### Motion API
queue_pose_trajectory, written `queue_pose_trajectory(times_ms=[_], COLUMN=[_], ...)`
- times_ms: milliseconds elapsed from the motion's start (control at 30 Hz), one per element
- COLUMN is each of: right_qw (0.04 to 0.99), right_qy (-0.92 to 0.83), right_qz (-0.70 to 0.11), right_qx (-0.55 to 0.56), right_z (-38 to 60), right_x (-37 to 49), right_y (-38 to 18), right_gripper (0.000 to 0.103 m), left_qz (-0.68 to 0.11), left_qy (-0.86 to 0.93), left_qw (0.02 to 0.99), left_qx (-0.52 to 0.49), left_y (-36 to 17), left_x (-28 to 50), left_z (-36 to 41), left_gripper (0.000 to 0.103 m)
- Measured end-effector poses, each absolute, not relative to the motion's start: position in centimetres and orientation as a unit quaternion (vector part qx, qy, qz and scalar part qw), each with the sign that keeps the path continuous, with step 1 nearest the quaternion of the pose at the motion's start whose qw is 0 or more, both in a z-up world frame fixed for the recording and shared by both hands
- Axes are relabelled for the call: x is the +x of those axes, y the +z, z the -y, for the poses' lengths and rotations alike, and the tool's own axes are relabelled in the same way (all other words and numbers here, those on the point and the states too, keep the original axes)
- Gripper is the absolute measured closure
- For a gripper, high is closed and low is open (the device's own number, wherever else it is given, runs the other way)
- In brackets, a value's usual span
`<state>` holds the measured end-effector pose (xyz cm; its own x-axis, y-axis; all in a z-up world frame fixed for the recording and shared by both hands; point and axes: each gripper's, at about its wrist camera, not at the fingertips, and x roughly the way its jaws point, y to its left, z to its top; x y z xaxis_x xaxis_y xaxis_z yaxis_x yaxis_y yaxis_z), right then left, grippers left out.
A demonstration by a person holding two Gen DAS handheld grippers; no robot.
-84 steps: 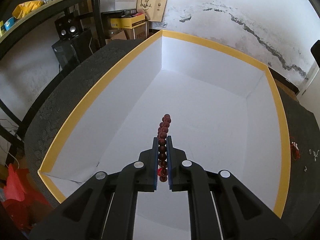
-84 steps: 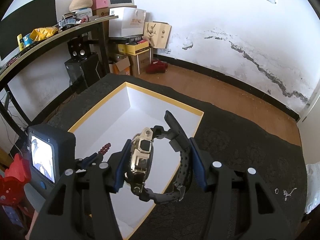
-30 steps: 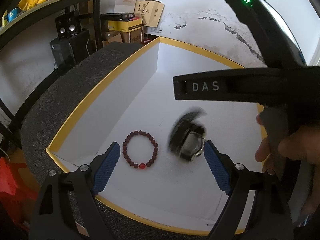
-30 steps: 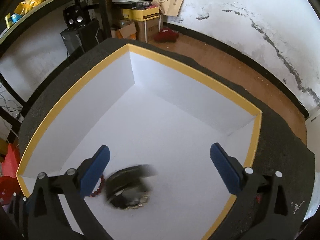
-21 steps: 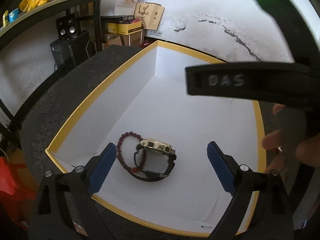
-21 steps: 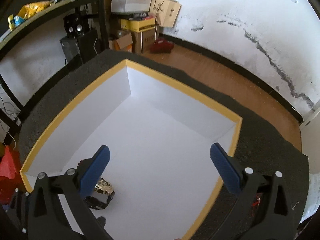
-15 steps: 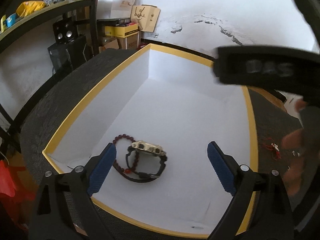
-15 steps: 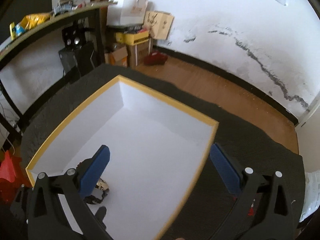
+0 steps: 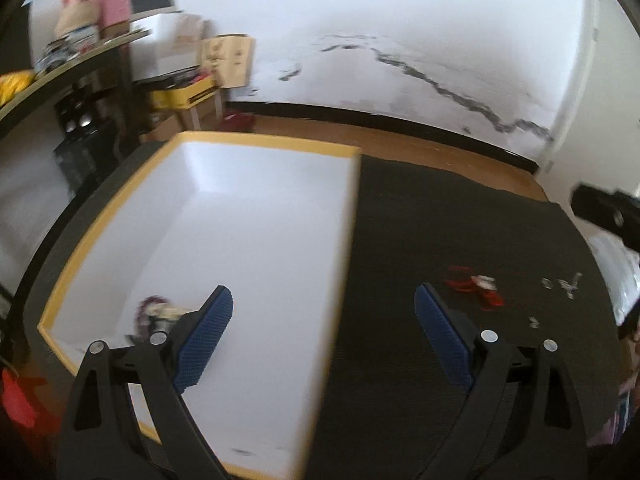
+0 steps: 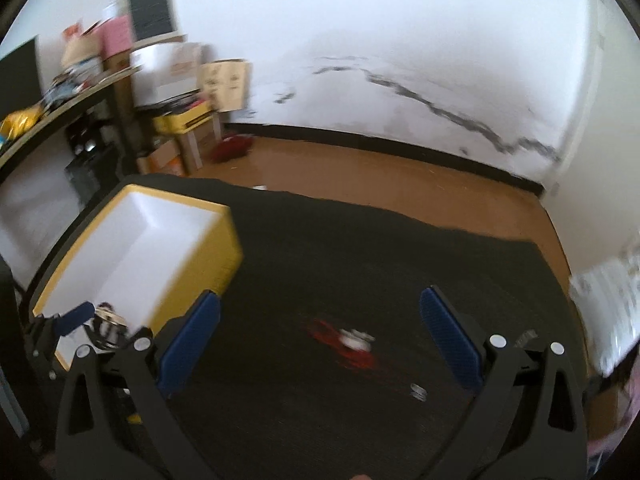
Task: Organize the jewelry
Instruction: 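Move the left tool to the red cord necklace and grasp it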
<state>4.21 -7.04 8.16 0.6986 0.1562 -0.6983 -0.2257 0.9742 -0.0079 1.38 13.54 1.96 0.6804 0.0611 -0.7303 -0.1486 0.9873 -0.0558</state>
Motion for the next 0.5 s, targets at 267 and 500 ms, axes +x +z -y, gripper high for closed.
queue_pose_trajectory(times_ms=[267,500], right_qw=[0.922,0.919], right_qy=[0.013,-0.036], right_qz=[-0.386,-0.393], right_qx=[-0.006,0.014], right_z=[20.2,28.0], right_x=[1.9,0.7], right_y=[5.3,2.5], right_gripper=[0.006,0.006], left_qz=[-0.403,-0.410], left_qy=[-0.006,-0.038], left_qw=[0.915,0.911], left_qx=[-0.013,0.022], left_y=[1.5,0.2], left_x=[3.3,4.4], left_z=[-3.1,3.8], left_gripper=[0.013,0.013])
